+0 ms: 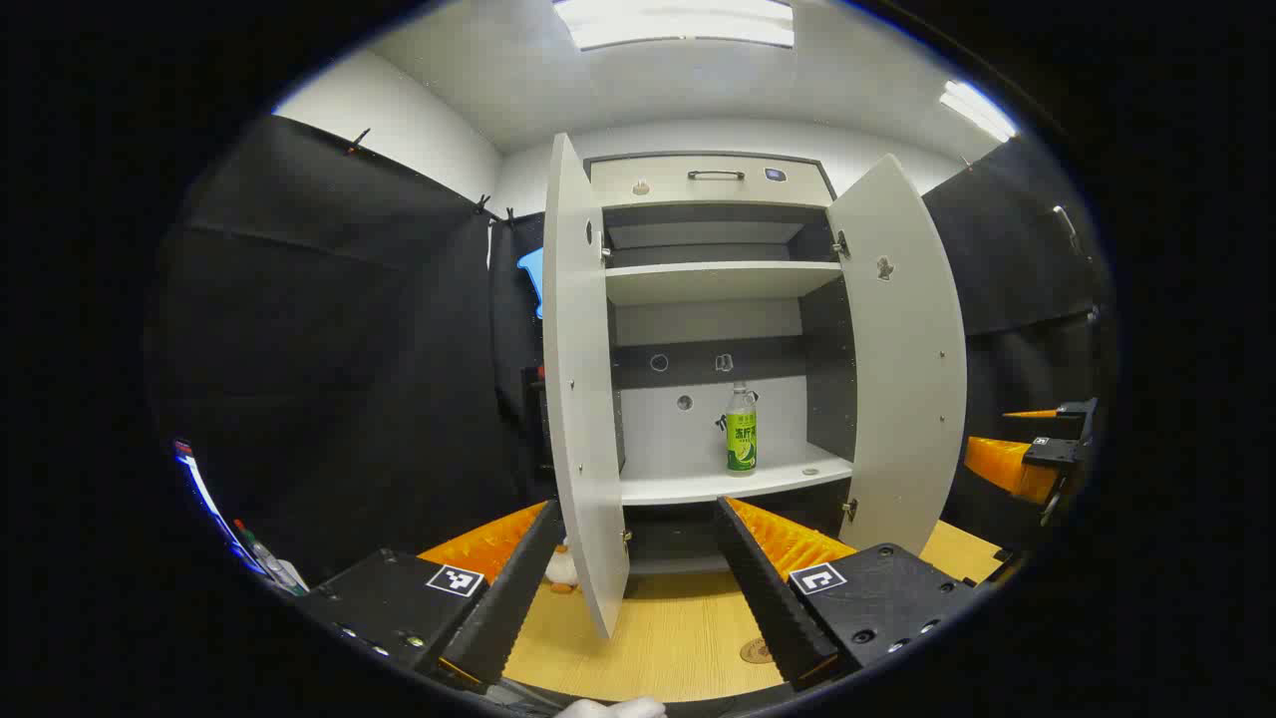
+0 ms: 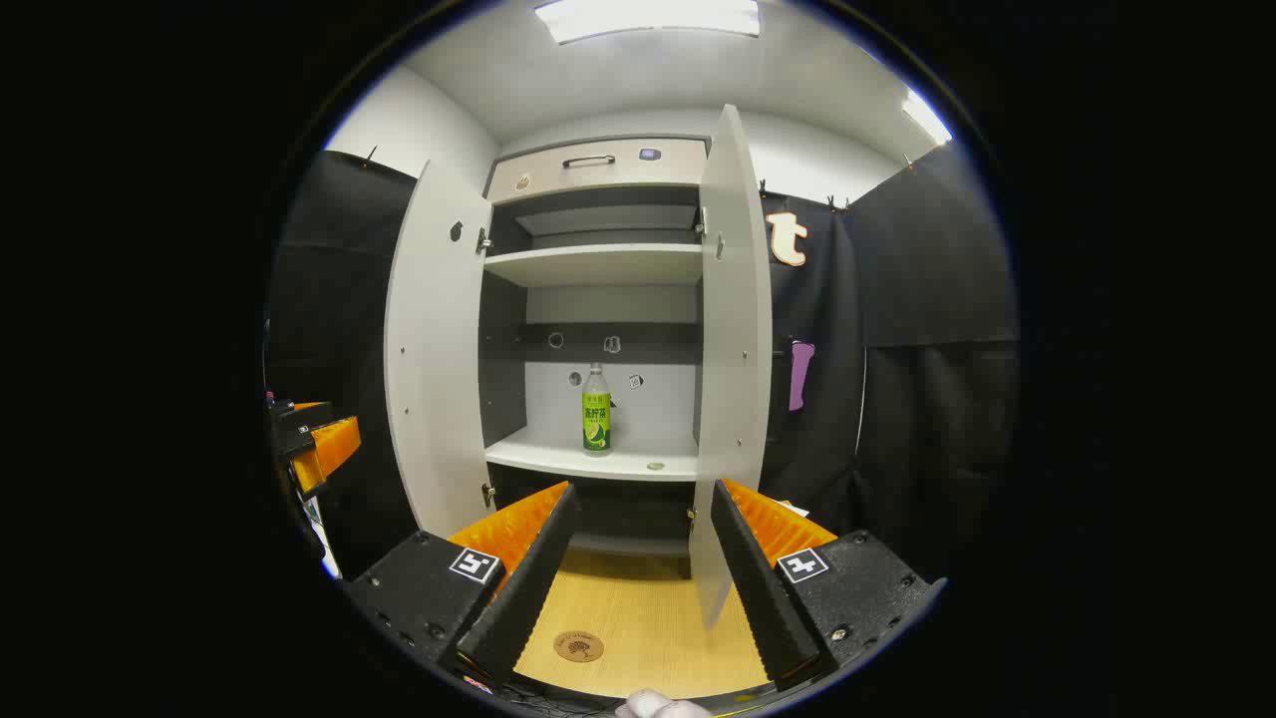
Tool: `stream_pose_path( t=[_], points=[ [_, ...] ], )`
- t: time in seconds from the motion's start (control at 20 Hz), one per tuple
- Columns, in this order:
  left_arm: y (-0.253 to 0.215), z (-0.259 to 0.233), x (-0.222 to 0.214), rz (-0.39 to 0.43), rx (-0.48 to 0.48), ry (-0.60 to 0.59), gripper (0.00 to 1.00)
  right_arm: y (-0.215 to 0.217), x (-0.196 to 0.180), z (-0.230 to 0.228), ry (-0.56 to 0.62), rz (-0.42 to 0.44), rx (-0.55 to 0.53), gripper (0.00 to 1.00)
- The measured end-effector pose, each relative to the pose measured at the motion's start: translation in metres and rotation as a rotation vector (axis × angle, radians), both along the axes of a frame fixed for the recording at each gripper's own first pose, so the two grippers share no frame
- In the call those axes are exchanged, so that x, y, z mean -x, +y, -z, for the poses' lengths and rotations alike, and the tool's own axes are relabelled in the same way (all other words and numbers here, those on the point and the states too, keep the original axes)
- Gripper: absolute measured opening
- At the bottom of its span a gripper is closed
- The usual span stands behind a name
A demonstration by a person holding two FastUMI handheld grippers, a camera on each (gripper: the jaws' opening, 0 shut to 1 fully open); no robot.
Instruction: Grasp the bottle in the cabinet with the left hand and place it on the coaster, then close the right door with the right hand and the left door with the left hand.
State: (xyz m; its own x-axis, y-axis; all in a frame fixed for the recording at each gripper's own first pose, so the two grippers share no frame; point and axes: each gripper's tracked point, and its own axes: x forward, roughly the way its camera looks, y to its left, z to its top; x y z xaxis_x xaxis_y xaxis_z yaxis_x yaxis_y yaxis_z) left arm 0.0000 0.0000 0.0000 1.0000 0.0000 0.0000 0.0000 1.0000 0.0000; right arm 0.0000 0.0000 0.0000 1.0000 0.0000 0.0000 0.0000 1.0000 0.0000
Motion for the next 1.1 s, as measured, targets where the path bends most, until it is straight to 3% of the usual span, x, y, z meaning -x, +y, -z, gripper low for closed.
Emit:
stream_pose_path(
  t=[0.65,1.1],
  points=[
    [-0.006,-0.007,-0.030,-0.025,-0.014,-0.008,0.95,-0.003,-0.027,-0.009,-0.005,-0.037,-0.007,0.83],
    [-0.043,-0.016,-0.102,0.034,-0.027,-0.008,0.95,-0.012,-0.060,-0.007,0.013,-0.073,-0.015,0.83]
  ],
)
